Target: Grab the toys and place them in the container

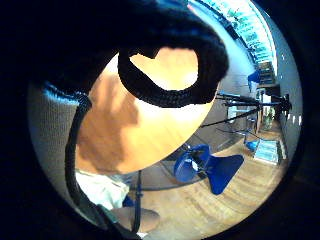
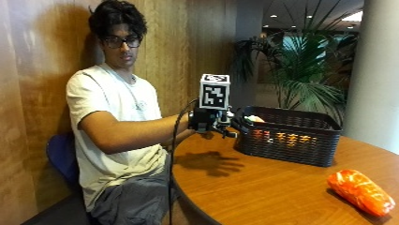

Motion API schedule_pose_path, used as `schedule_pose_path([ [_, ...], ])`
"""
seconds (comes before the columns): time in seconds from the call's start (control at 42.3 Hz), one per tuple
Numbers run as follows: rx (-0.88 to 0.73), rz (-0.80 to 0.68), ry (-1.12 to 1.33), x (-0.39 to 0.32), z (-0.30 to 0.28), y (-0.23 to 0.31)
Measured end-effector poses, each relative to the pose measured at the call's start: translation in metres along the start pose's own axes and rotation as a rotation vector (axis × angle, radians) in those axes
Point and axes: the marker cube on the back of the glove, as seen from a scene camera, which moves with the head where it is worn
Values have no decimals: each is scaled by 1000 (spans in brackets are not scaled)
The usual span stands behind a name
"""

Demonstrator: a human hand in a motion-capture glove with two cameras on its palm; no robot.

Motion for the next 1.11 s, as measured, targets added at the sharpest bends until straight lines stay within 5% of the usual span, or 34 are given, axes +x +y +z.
schedule_pose_path([
  [0.661, 40, 28, 41, 12, -17, -15],
  [1.11, 11, 264, 59, 83, -76, -176],
])
